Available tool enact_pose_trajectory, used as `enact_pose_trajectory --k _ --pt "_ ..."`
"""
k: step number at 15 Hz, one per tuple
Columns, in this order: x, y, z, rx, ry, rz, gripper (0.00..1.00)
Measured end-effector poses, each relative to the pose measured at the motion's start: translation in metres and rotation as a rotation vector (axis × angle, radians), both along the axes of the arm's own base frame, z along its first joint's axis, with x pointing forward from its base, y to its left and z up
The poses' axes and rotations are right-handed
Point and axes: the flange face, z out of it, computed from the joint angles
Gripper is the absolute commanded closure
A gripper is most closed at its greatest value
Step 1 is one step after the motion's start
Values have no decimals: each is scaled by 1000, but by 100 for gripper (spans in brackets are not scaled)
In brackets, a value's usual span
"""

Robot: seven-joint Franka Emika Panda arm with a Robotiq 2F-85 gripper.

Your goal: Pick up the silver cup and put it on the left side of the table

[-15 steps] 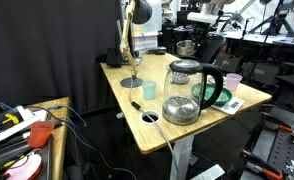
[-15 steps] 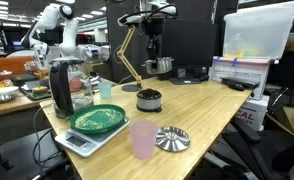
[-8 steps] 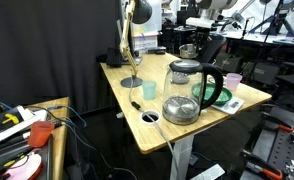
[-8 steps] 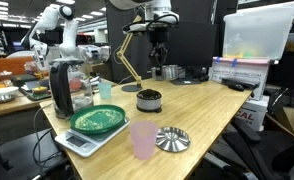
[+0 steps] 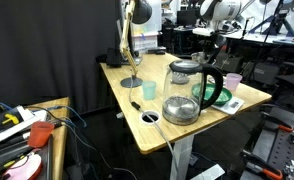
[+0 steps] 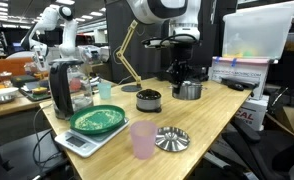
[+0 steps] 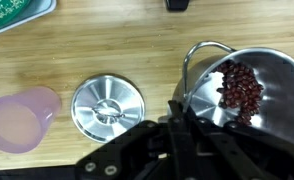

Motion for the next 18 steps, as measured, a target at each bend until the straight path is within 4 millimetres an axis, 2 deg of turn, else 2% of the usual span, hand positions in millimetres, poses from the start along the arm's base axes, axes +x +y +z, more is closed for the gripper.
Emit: enact_pose_trajectory --k 2,8,10,11,12,18 --pt "3 -3 -7 42 18 -15 99" --pt "21 23 -43 130 106 35 99" --pt "24 25 -51 142 126 45 99" --pt "26 25 -52 146 132 49 69" --pt "27 24 -51 147 136 51 68" --pt "32 18 -39 161 147 65 28"
